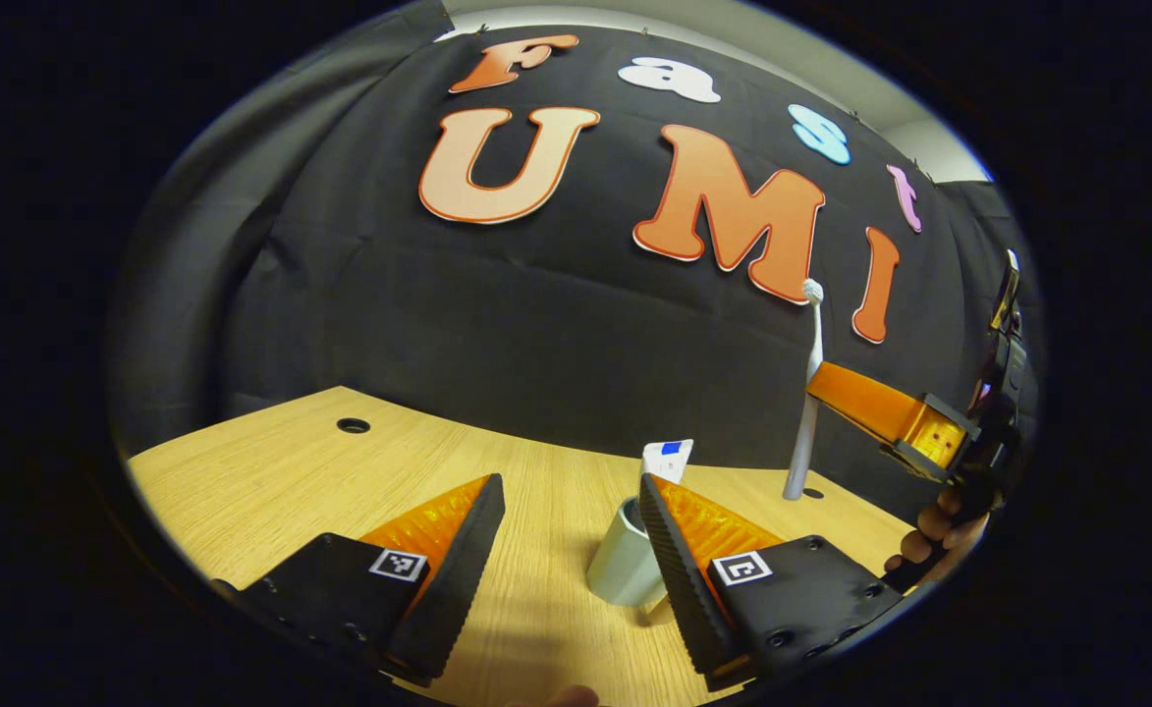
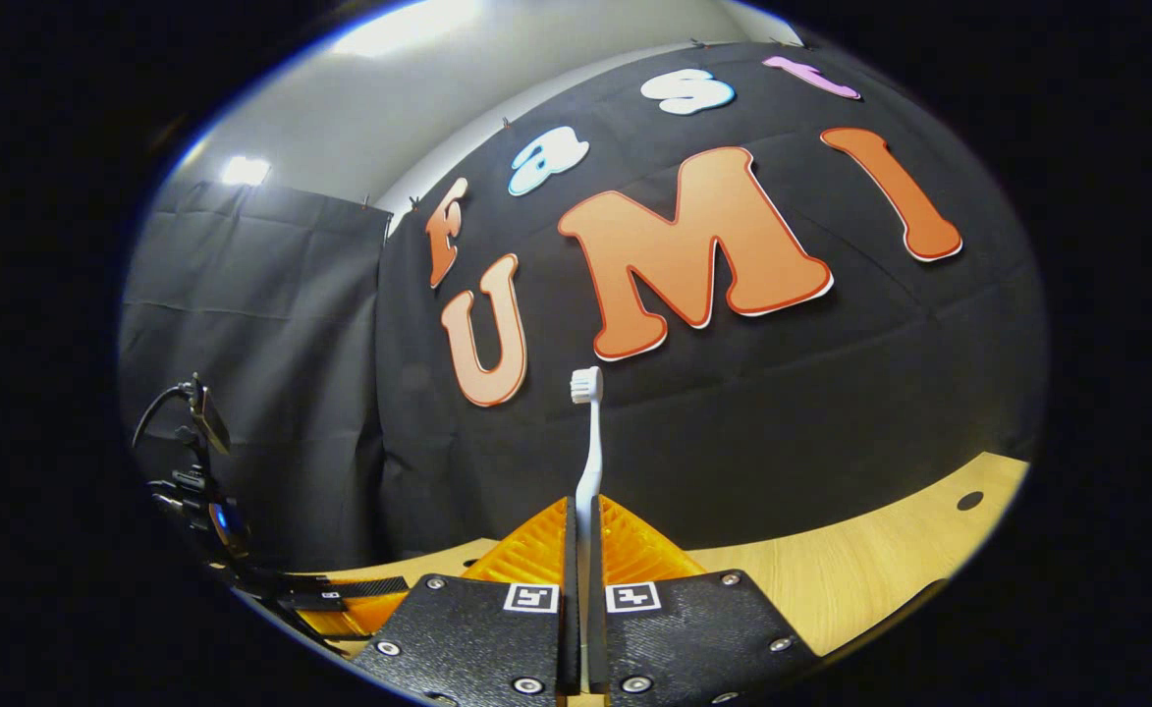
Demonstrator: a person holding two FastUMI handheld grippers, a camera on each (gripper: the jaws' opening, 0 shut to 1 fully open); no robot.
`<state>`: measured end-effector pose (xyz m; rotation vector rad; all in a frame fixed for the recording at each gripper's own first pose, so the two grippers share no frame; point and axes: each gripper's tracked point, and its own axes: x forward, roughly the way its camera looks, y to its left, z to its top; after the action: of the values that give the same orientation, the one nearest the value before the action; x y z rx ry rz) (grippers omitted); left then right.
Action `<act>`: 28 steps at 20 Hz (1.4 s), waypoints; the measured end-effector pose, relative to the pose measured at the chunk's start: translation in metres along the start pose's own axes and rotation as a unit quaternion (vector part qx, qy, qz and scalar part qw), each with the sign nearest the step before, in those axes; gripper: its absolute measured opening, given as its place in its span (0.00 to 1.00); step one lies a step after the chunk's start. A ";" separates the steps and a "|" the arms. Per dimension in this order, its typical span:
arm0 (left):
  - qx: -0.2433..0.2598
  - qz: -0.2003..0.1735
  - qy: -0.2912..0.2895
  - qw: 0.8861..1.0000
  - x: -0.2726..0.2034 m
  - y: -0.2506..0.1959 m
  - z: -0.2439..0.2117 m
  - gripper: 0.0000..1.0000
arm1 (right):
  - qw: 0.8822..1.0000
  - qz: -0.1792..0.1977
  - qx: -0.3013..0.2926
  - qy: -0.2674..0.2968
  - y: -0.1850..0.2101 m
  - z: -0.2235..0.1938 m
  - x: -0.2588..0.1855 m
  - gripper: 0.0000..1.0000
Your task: Put the toothbrush and toothpaste on the desktop into the cup, then pick up the cup and place it on the coaster on the desktop.
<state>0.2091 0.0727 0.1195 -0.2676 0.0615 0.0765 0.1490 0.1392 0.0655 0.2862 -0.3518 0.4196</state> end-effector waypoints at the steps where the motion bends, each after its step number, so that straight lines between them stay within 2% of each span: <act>1: 0.002 0.003 -0.002 1.000 -0.001 0.002 0.000 0.86 | 1.000 0.001 0.008 -0.003 0.002 -0.004 0.006 0.04; 3: 0.005 0.007 -0.004 1.000 -0.001 0.005 0.002 0.95 | 1.000 0.003 0.020 -0.001 0.004 -0.013 0.014 0.04; 4: 0.005 0.008 -0.005 1.000 -0.001 0.006 0.003 0.90 | 1.000 0.002 0.021 -0.001 0.004 -0.018 0.018 0.03; 5: 0.006 0.008 -0.005 1.000 -0.002 0.007 0.003 0.95 | 1.000 0.001 0.020 -0.001 0.003 -0.023 0.021 0.03; 6: 0.007 0.010 -0.004 1.000 -0.002 0.008 0.003 0.90 | 1.000 0.000 0.020 -0.001 0.002 -0.028 0.026 0.03; 12: 0.004 0.012 0.002 1.000 -0.005 0.008 0.000 0.90 | 1.000 -0.005 0.017 0.019 -0.001 -0.059 0.036 0.03; 13: 0.002 0.012 0.004 1.000 -0.007 0.009 -0.003 0.86 | 1.000 -0.006 0.017 0.024 -0.002 -0.065 0.036 0.03; 14: 0.001 0.011 0.007 1.000 -0.008 0.008 -0.004 0.90 | 0.999 -0.007 0.015 0.030 -0.003 -0.070 0.036 0.03; 18: -0.001 0.007 0.016 1.000 -0.009 0.004 -0.005 0.90 | 0.998 -0.010 0.011 0.054 -0.007 -0.088 0.034 0.06; 19: 0.000 0.004 0.016 1.000 -0.009 0.003 -0.005 0.90 | 0.998 -0.010 0.011 0.060 -0.007 -0.091 0.032 0.06; 20: 0.002 0.002 0.015 1.000 -0.009 0.002 -0.005 0.95 | 0.998 -0.010 0.010 0.065 -0.007 -0.094 0.030 0.06; 21: 0.006 0.003 0.017 1.000 -0.008 0.003 -0.005 0.90 | 0.997 -0.009 0.008 0.070 -0.007 -0.096 0.027 0.06; 23: 0.017 0.009 0.032 0.999 -0.012 0.005 -0.008 0.90 | 0.997 -0.009 0.003 0.075 -0.007 -0.096 0.023 0.07; 28: 0.040 -0.007 0.047 0.998 -0.013 -0.002 -0.005 0.89 | 0.996 -0.006 0.002 0.089 -0.007 -0.089 0.005 0.10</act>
<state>0.1957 0.0682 0.1158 -0.1913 0.1563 0.0471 0.1807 0.1648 -0.0142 0.2515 -0.1744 0.4307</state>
